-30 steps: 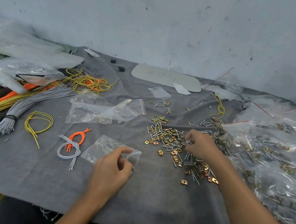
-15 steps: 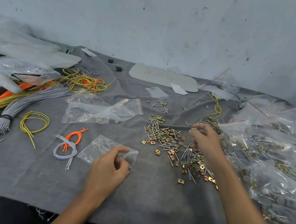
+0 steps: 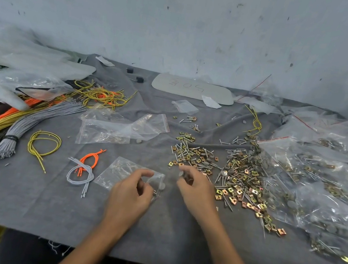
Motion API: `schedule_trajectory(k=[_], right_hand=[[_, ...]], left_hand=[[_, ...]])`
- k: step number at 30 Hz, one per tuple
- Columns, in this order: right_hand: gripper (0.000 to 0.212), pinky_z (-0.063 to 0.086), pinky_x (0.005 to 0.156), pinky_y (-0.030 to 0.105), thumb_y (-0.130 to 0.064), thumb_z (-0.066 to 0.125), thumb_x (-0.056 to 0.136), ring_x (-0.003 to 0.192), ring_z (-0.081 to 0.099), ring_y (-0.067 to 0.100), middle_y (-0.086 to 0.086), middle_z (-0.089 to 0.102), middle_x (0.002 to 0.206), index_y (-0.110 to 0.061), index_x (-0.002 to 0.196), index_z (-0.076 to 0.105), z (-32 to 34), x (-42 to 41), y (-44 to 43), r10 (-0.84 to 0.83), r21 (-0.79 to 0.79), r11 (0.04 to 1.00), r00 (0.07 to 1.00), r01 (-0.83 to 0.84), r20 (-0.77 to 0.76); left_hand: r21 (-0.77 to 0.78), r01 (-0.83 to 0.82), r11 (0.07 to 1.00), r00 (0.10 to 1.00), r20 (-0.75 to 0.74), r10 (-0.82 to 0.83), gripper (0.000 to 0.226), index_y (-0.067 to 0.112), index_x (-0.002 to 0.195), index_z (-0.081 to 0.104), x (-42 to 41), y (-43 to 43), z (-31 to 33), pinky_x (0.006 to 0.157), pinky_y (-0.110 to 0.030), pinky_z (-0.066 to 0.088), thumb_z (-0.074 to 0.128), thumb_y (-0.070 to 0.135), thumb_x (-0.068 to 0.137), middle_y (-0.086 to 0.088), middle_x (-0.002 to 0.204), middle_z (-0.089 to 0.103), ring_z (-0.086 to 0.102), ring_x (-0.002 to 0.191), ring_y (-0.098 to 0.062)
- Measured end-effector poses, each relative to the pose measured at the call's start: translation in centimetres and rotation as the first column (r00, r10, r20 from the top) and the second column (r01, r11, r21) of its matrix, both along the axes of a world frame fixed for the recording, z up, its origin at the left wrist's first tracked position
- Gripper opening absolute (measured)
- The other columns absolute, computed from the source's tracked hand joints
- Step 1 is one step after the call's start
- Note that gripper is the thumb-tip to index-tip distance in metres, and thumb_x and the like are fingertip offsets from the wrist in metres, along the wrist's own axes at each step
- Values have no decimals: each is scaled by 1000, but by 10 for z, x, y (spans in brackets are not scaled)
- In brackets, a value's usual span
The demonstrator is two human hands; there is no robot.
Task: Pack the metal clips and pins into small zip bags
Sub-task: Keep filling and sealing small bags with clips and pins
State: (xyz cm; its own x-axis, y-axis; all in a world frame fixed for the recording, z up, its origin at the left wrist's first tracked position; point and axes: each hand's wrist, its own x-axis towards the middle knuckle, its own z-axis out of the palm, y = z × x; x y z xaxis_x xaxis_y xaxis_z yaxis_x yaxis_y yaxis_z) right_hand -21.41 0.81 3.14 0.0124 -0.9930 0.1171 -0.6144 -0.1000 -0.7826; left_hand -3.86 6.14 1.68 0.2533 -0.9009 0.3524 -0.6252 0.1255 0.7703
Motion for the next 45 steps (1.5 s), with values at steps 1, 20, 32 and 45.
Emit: schedule_trajectory(k=[1, 20, 32, 45], right_hand=[[32, 43, 79, 21, -27, 63, 88, 91, 60, 4, -19, 69, 100, -39, 118, 68, 0, 1, 1, 3, -25, 1000, 1000, -3, -13], [26, 50, 65, 13, -19, 82, 80, 74, 64, 2, -7, 69, 84, -32, 93, 63, -12, 45, 19, 149, -90, 987, 960, -131, 237], [22, 54, 82, 23, -18, 75, 85, 85, 66, 1, -12, 69, 93, -27, 105, 76, -11, 34, 26, 32, -124, 992, 932, 14, 360], [15, 52, 73, 14, -14, 77, 84, 82, 68, 1, -17, 73, 90, -25, 93, 72, -10, 38, 30, 155, -110, 987, 909, -121, 388]], left_hand=[[-1, 2, 1000, 1000, 1, -2, 29, 30, 104, 68, 0, 0, 0, 60, -27, 42, 63, 8, 85, 8, 67, 57, 55, 62, -9], [6, 46, 999, 998, -45, -45, 23, 35, 109, 64, 3, -3, -6, 69, -32, 49, 58, 18, 94, 14, 70, 65, 61, 70, -4], [-50, -5, 999, 995, -104, 0, 22, 34, 107, 65, 2, -1, -5, 68, -30, 45, 58, 18, 94, 23, 74, 62, 57, 67, -2], [-61, 20, 998, 998, -61, -23, 22, 34, 107, 64, 1, 1, -4, 64, -27, 42, 55, 24, 91, 23, 75, 62, 56, 64, -1]])
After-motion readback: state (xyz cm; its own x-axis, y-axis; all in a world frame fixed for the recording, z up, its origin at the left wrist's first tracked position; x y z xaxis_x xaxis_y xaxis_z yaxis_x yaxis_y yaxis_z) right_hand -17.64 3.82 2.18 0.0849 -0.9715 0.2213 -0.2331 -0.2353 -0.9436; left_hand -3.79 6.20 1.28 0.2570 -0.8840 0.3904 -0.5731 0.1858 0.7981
